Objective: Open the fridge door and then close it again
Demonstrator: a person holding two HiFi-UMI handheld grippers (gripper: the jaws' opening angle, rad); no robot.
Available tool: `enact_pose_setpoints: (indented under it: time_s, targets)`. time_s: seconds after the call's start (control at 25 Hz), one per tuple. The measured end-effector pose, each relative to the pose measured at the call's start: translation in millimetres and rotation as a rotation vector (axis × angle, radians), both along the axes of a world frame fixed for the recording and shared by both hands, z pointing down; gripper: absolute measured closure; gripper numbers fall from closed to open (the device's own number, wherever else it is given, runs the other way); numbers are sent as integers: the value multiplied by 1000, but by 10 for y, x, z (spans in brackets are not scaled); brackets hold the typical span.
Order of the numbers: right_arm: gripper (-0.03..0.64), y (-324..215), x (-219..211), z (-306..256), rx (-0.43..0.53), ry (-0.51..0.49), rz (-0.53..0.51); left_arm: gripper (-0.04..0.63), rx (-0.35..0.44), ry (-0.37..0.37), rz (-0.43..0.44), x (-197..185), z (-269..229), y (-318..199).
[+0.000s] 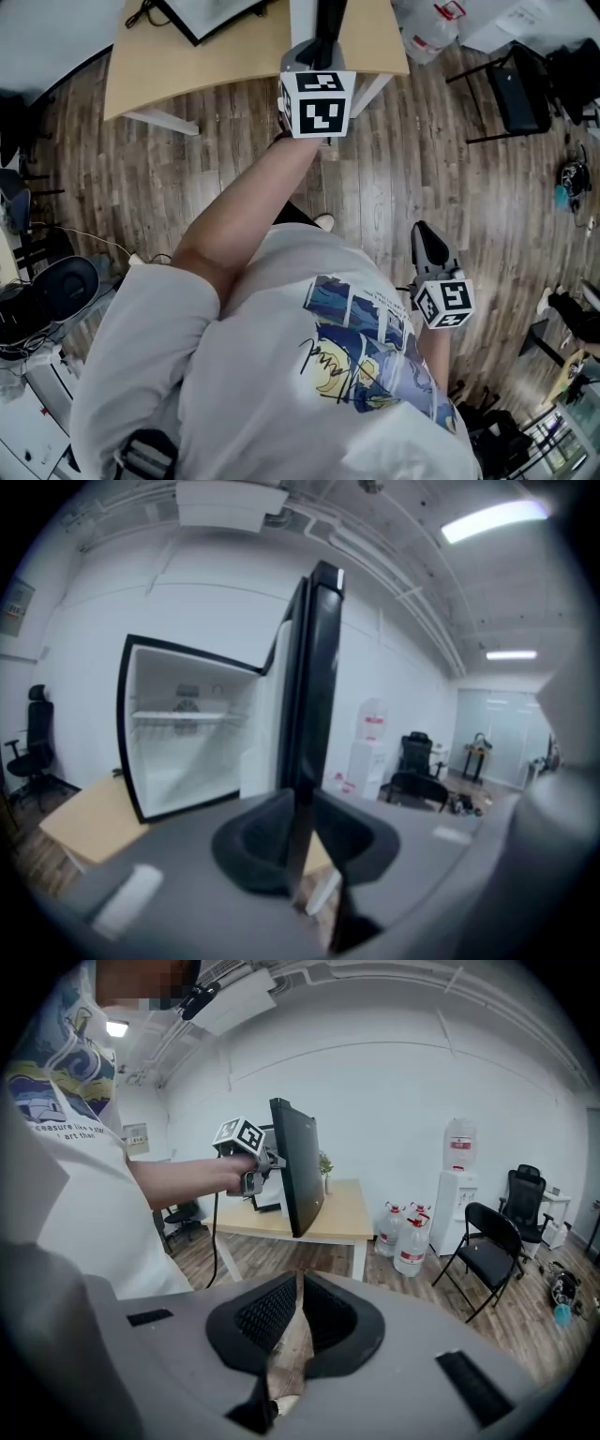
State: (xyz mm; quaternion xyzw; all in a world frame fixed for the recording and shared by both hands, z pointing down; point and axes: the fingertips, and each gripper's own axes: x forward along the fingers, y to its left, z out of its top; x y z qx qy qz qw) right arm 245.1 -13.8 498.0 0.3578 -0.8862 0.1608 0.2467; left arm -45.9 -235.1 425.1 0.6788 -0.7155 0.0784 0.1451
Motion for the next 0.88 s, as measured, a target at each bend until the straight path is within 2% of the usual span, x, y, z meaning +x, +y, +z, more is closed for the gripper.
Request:
enact_pose_setpoints:
  time_s: [0.32,0.64,0.88]
  targets:
    - [589,-170,-429,-68,10,9,-93,526,6,0,-41,-574,-11,205]
    - [589,-347,-850,-162,24,32,-168,532,15,21,-59,-1189,21,323]
    - [589,-435,-1180,-198,33,33,-201,535,20,31,-58,-1517,25,346]
